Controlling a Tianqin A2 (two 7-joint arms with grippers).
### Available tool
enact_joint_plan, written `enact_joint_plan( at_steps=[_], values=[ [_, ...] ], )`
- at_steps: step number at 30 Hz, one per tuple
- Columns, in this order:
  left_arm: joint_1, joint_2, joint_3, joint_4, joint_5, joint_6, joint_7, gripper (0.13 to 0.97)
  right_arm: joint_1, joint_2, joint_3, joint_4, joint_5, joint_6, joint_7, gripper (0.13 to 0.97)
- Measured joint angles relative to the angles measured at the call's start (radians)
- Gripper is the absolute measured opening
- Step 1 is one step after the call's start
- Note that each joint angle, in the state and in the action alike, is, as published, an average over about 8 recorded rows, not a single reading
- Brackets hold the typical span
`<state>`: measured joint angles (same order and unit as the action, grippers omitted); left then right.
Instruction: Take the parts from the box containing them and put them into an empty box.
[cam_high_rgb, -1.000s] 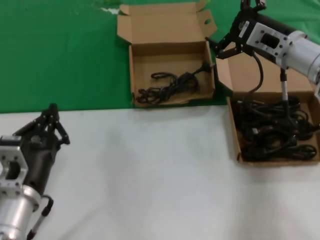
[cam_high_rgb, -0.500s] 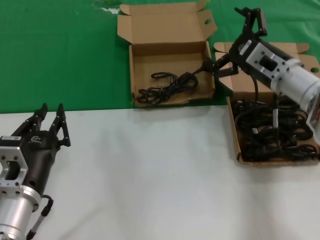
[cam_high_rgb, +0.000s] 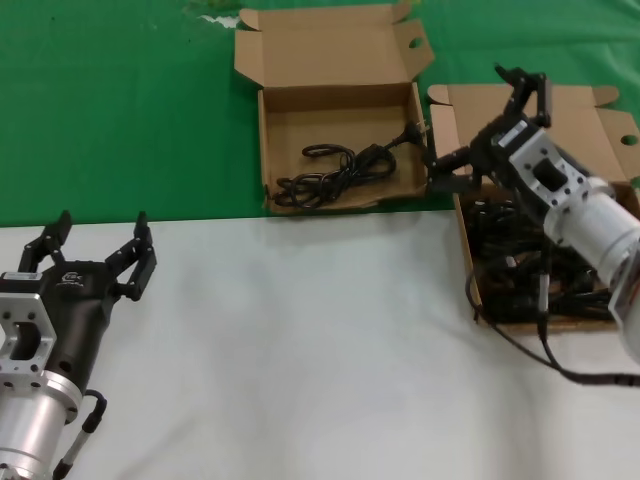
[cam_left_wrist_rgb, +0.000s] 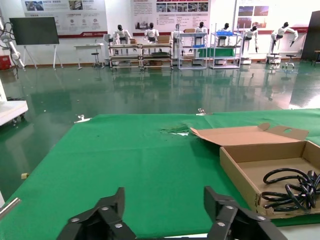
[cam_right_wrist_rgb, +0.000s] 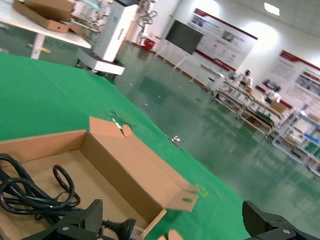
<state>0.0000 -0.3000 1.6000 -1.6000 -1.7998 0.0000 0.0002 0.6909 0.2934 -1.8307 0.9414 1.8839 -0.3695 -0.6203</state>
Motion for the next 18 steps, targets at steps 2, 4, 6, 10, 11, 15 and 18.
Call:
enact_joint_plan(
  at_steps=[2,4,6,10,11,15,18],
  values=[
    [0.000,0.000,0.000,0.000,0.000,0.000,0.000,0.530,-0.030,0.000,0.010,0.028,-0.004,0.016,0.027,0.966],
    [0.000,0.000,0.000,0.000,0.000,0.000,0.000,0.584,-0.058,0.001,0.020,0.056,-0.007,0.031,0.053,0.966],
    [0.000,0.000,0.000,0.000,0.000,0.000,0.000,0.638,-0.088,0.001,0.030,0.084,-0.011,0.047,0.080,0.966],
    [0.000,0.000,0.000,0.000,0.000,0.000,0.000,0.638,-0.146,0.001,0.049,0.140,-0.018,0.078,0.131,0.966],
    [0.000,0.000,0.000,0.000,0.000,0.000,0.000,0.660,-0.161,0.002,0.054,0.154,-0.020,0.086,0.145,0.966],
    [0.000,0.000,0.000,0.000,0.000,0.000,0.000,0.748,-0.219,0.002,0.073,0.210,-0.027,0.118,0.198,0.966],
    [0.000,0.000,0.000,0.000,0.000,0.000,0.000,0.813,-0.263,0.003,0.088,0.252,-0.032,0.141,0.237,0.966]
  ],
)
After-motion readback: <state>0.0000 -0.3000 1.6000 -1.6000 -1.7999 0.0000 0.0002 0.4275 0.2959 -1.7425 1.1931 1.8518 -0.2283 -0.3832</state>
